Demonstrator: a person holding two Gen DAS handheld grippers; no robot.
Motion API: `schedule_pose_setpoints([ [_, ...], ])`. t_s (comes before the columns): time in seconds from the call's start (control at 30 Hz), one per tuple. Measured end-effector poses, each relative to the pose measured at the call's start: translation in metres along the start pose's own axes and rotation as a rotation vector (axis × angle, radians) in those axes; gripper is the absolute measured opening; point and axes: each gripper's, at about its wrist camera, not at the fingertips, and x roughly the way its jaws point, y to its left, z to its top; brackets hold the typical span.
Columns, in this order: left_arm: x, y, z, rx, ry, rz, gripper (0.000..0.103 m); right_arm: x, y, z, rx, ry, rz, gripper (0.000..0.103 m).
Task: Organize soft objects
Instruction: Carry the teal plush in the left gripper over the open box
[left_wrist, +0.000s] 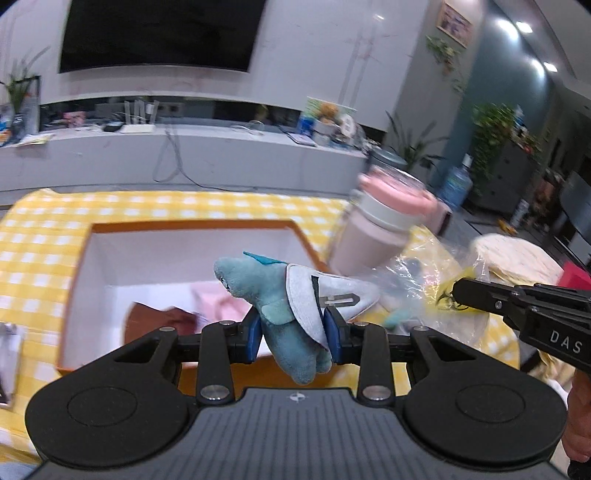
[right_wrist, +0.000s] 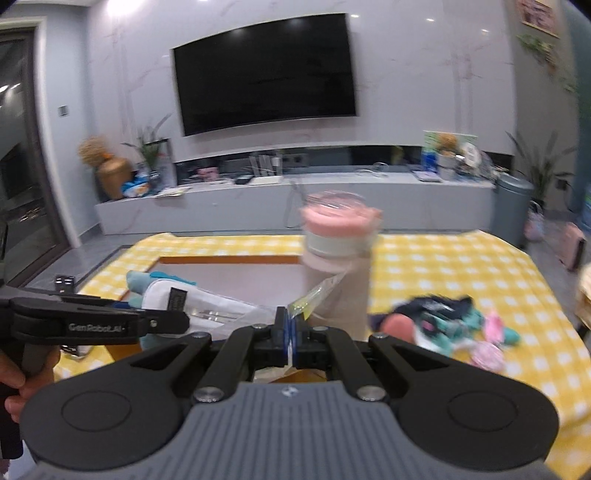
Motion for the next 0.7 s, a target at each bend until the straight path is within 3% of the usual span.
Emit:
schedule_pose_setpoints([
  [0.3,0.015,0.034,0.015,0.005,-0.014,0.165,0.039,0.061,0.041,0.027,-0.106,0.001,0.107,0.0],
  [0.7,0.056,0.073,0.014,0.008,0.075,0.279,0.039,0.173,0.067,0.047,-0.157,0.128,0.088,0.0],
])
